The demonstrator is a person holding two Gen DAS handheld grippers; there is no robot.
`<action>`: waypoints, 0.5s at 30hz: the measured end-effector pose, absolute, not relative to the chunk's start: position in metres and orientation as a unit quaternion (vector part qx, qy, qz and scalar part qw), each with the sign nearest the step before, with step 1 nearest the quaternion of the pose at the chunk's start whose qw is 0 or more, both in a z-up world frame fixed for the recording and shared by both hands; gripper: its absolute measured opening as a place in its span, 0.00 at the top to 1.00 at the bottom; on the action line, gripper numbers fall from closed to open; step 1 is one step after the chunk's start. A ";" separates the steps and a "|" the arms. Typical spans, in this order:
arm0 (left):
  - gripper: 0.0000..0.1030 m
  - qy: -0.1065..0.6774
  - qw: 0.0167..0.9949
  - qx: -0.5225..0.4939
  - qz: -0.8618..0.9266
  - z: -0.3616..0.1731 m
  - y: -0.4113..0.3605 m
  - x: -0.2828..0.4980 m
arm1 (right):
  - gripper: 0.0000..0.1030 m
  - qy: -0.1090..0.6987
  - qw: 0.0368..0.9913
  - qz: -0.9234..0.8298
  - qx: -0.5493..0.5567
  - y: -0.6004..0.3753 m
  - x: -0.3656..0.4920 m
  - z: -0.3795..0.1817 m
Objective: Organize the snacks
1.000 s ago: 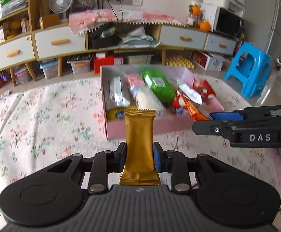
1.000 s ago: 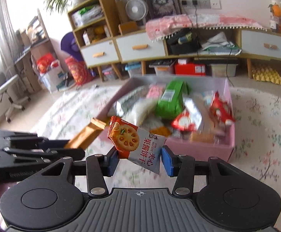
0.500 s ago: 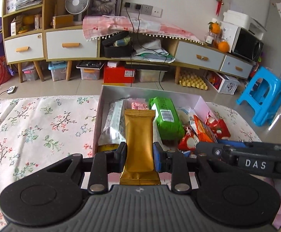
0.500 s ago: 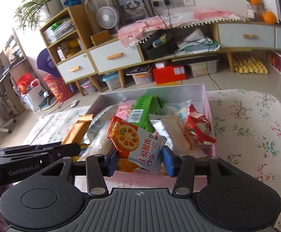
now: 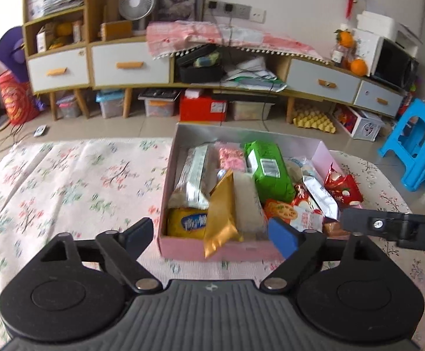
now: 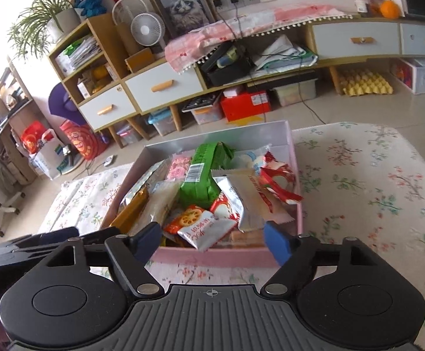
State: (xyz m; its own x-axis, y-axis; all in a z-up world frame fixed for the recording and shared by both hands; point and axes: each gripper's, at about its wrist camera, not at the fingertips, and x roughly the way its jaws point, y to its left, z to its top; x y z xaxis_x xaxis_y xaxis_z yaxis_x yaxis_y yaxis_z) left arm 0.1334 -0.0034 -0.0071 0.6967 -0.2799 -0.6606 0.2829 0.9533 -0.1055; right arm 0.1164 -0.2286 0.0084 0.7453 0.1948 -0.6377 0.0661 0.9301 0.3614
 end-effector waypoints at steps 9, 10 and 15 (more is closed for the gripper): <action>0.03 0.387 0.914 0.025 -0.120 0.011 -0.009 0.099 | 0.14 0.399 0.902 0.011 0.166 -0.224 0.082 0.039; 0.03 0.390 0.913 0.024 -0.115 0.012 -0.009 0.096 | 0.14 0.403 0.901 0.007 0.161 -0.223 0.077 0.040; 0.01 0.403 0.909 0.022 -0.104 0.014 -0.010 0.079 | 0.09 0.407 0.903 -0.007 0.137 -0.217 0.058 0.039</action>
